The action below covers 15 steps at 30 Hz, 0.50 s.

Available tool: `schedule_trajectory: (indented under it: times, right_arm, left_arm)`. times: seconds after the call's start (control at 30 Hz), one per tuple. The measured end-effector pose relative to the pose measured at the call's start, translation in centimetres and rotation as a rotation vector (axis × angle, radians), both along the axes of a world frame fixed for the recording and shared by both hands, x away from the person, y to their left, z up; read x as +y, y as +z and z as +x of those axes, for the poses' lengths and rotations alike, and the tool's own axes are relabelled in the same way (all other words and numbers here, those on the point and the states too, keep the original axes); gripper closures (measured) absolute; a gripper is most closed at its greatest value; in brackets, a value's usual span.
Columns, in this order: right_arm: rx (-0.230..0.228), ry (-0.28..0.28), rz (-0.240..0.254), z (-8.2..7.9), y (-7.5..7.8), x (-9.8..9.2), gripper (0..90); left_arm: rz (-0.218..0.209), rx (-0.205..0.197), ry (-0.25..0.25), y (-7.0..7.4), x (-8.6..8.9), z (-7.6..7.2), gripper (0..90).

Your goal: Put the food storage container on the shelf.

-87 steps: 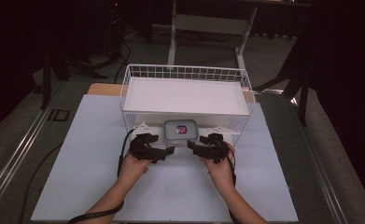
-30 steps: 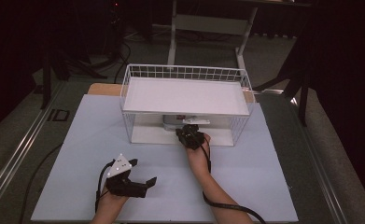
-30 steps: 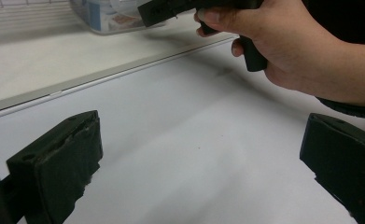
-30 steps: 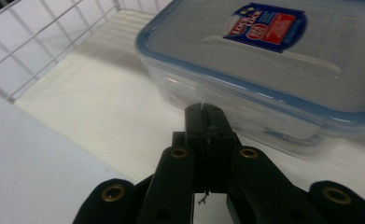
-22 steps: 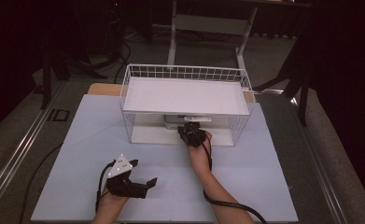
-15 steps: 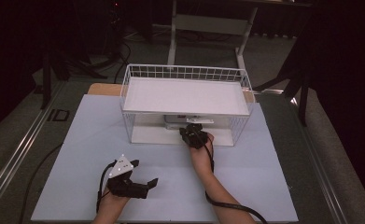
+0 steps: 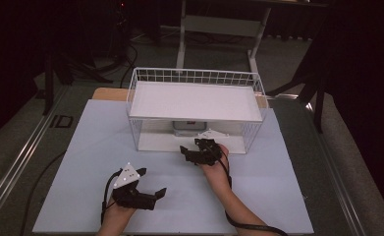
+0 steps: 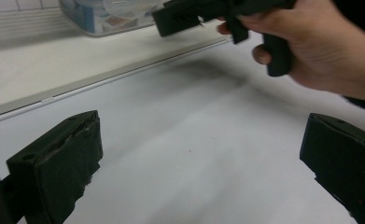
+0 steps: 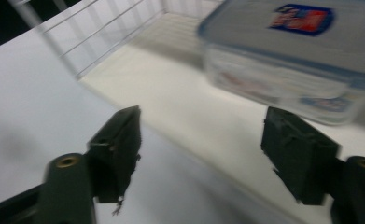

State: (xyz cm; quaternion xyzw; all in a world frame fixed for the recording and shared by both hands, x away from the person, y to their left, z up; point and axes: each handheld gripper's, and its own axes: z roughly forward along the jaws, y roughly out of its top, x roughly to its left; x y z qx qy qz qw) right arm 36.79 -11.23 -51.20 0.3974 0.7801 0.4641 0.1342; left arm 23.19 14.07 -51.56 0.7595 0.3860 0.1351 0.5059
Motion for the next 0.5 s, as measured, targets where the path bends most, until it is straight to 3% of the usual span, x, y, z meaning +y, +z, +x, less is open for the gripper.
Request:
schedule_trajectory:
  times: [0.13, 0.27, 0.37, 0.43, 0.5]
  right_arm:
    - [-0.029, 0.068, 0.013, -1.1, -0.5, -0.2, 13.8]
    - [-0.036, 0.090, 0.027, -2.4, -0.6, -1.1, 14.4]
    - [-0.062, 0.130, 0.025, -3.5, -0.3, -1.8, 14.7]
    - [-0.041, 0.180, 0.029, -3.9, -0.2, -2.2, 14.9]
    - [-0.043, 0.184, 0.022, -4.5, -0.2, -2.6, 14.8]
  left_arm:
    - [0.020, -0.018, -0.014, 0.2, -0.2, -0.3, 0.3]
    - [0.023, -0.042, -0.019, 0.5, 0.0, -0.6, 0.3]
    - [0.023, -0.039, -0.021, 0.5, 0.0, -0.5, 0.3]
    - [0.026, -0.037, -0.024, 0.4, -0.1, -0.5, 0.3]
    - [0.025, -0.035, -0.031, 0.4, -0.2, -0.5, 0.3]
